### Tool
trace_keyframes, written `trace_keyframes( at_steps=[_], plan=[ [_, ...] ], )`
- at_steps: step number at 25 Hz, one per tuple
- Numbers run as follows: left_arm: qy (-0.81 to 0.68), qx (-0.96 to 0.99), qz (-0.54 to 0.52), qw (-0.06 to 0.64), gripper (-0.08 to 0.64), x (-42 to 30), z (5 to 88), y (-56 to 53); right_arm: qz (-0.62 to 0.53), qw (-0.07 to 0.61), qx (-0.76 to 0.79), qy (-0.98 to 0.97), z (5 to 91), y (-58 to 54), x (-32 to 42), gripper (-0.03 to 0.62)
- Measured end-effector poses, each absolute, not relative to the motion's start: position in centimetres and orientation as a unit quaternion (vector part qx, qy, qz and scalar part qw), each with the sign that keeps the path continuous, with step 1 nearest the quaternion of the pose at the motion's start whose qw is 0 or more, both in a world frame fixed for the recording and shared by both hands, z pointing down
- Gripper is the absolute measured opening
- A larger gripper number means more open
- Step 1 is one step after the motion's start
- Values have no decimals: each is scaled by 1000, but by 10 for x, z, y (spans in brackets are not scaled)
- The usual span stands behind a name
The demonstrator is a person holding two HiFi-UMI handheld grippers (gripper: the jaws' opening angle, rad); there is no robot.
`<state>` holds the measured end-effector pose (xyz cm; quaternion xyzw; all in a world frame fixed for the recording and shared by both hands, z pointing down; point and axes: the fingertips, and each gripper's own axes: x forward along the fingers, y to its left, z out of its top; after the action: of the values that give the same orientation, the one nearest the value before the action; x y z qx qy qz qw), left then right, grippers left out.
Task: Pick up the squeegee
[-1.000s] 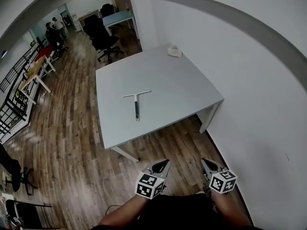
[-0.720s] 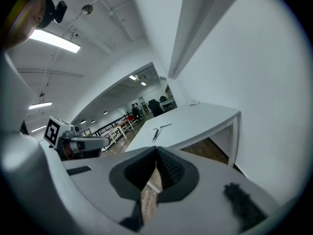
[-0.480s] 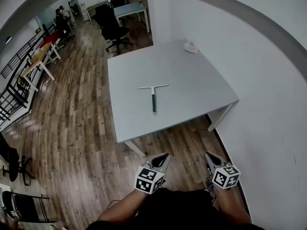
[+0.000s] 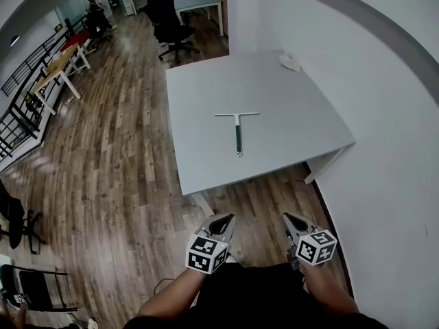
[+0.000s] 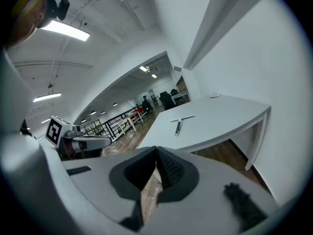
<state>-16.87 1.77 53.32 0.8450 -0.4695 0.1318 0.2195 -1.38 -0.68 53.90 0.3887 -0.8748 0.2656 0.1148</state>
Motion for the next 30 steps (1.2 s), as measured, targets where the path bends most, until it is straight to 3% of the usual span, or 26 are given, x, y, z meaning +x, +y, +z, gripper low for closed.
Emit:
trace_keyframes(
  at_steps=[12,30],
  plan=[
    [-529,809,87,241,6,-251,533,33,251,169,322,-897,531,0,-104,6],
    [-591,761,68,259,6,-305,551,30,230,186,240,-925,533,-43,-188,6]
  ],
)
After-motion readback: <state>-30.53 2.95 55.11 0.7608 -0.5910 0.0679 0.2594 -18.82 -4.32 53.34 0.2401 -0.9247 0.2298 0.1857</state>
